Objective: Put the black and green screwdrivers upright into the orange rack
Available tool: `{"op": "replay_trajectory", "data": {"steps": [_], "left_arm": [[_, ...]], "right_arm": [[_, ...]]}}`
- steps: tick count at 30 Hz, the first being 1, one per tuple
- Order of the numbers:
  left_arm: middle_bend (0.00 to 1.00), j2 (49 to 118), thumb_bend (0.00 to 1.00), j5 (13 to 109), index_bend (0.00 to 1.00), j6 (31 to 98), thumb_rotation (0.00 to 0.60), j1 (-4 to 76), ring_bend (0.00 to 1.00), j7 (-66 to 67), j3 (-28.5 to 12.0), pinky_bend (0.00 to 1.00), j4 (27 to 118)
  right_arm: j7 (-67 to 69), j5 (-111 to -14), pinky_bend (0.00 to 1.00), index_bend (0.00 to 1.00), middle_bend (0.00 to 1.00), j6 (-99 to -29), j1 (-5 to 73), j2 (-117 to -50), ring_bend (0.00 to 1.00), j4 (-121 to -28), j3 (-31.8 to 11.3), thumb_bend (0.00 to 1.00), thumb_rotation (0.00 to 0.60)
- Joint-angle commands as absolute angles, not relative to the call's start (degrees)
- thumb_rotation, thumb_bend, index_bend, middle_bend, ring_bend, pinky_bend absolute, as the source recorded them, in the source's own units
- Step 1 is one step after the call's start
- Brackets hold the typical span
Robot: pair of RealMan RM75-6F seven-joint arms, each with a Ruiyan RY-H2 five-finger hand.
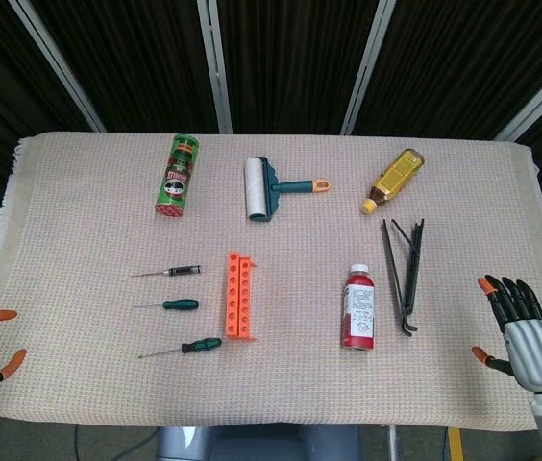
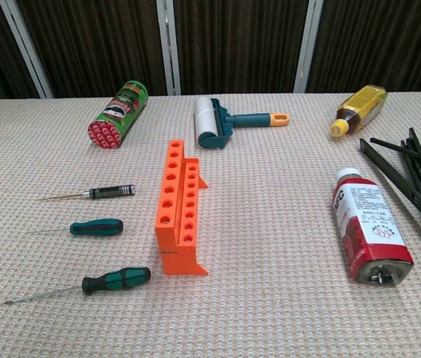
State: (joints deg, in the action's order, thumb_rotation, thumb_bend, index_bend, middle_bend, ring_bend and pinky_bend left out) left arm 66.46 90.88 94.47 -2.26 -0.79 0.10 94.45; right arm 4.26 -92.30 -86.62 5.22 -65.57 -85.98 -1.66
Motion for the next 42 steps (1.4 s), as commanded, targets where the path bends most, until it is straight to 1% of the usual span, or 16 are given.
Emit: {"op": "replay_trajectory", "data": {"steps": [1,13,14,17,23,30,33,36,39,40,42], "left_arm": [[0.11,66.59,0.22,90.78,0.34,94.19,0.600,-2.09,0.05,-0.48,-0.01,0.00,94.69],[0.14,66.57,0.22,90.89,0.36,94.23,0.600,-2.27,0.09,-0.72,0.02,0.00,94.78],[0.14,66.58,0.24,90.91,0.36,94.20,0.600,-2.25,0.09,-0.77,0.01,0.00,94.75],[0.14,66.54,0.32,90.90,0.36,93.88,0.600,-2.08,0.10,-0.90,-0.03,0.00,94.70],[0.15,66.47,0.37,90.78,0.37,92.41,0.600,-1.46,0.10,-1.40,0.11,0.00,94.76],[0.16,66.69,0.37,90.57,0.40,90.47,0.600,-0.18,0.10,-0.96,-0.26,0.00,94.87],[0.16,66.86,0.37,90.34,0.41,88.58,0.600,1.06,0.10,-1.85,-0.58,0.00,95.18],[0.16,66.68,0.33,89.95,0.41,85.23,0.600,3.41,0.10,-2.79,-1.30,0.00,95.41],[0.16,66.28,0.26,89.66,0.42,81.76,0.600,5.98,0.10,-3.18,-2.09,0.00,95.92],[0.16,66.00,0.23,89.21,0.42,79.79,0.600,7.27,0.10,-2.93,-2.48,0.00,96.35],[0.16,65.72,0.21,88.09,0.42,76.23,0.600,9.64,0.09,-2.17,-3.35,0.00,97.13]], "right_arm": [[4.30,-92.28,0.00,0.01,0.04,-86.62,5.29,-65.59,0.00,-85.98,-1.71,0.00,0.600],[5.22,-92.31,0.00,0.01,0.04,-87.01,4.98,-65.66,0.00,-85.55,-1.43,0.00,0.600],[5.33,-92.29,0.00,0.01,0.04,-86.99,4.96,-65.68,0.00,-85.49,-1.41,0.00,0.600],[5.57,-92.30,0.00,0.01,0.04,-86.97,4.95,-65.72,0.00,-85.40,-1.34,0.00,0.600],[5.46,-92.14,0.00,0.01,0.04,-87.01,4.90,-65.62,0.00,-85.52,-1.38,0.00,0.600],[5.11,-91.69,0.00,0.01,0.04,-86.83,4.91,-65.51,0.00,-85.83,-1.53,0.00,0.600],[5.17,-91.48,0.00,0.01,0.04,-86.72,4.88,-65.51,0.00,-85.90,-1.54,0.00,0.600],[5.49,-91.14,0.00,0.01,0.04,-86.62,4.81,-65.56,0.00,-85.72,-1.59,0.00,0.600],[5.80,-90.87,0.00,0.01,0.04,-86.48,4.79,-65.59,0.00,-85.46,-1.64,0.00,0.600],[5.91,-90.82,0.00,0.01,0.04,-86.44,4.79,-65.58,0.00,-85.37,-1.65,0.00,0.600],[6.04,-90.75,0.00,0.01,0.04,-86.39,4.81,-65.54,0.00,-85.29,-1.68,0.00,0.600]]}}
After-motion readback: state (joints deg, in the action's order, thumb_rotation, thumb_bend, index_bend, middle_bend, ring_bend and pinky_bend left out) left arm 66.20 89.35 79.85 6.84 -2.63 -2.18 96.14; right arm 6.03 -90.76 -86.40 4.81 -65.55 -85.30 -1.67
